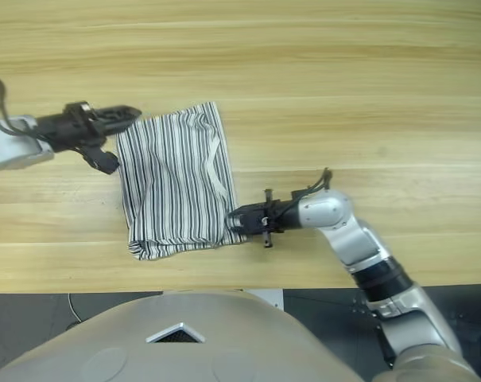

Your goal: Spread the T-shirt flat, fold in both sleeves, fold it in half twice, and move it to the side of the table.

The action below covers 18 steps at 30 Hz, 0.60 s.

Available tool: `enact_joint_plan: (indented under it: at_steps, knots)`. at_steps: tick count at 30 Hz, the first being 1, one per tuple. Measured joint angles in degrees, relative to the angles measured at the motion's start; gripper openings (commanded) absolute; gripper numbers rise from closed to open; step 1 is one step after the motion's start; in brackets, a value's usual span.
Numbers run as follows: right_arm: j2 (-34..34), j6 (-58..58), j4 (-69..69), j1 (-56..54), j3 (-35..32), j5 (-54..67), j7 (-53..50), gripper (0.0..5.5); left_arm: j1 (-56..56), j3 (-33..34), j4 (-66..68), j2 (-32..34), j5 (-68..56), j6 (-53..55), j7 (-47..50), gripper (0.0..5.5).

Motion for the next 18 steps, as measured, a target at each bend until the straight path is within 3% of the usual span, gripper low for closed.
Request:
enact_joint_plan:
  at_steps: [5, 7, 10, 12, 18]
  knots:
    - [-6.5, 2.6, -2.9, 0.5, -4.0, 6.8, 6.8, 1.5, 12.2, 0.8, -11.3, 5.5, -34.0, -0.1, -11.2, 2.19]
    - [-8.0, 5.0, -2.6, 0.2, -6.5, 11.6, 10.3, 1.5, 19.3, -0.1, -14.8, 11.2, -48.4, -0.2, -16.1, 2.52]
    - [-8.4, 5.6, 0.6, -2.0, -9.1, 16.1, 12.5, 1.99, 31.0, -2.6, -17.7, 23.7, -66.0, -0.3, -24.0, 2.99]
    - [-8.4, -4.8, 6.6, -3.8, -9.1, 9.9, 9.7, 2.32, 39.5, -5.4, -17.8, 32.0, -72.2, 0.1, -29.2, 3.28]
    - [-5.2, -39.5, 22.8, -5.4, -4.0, -4.1, 1.1, 3.35, 48.9, -4.7, -18.7, 37.3, -76.8, 1.9, -34.2, 4.16]
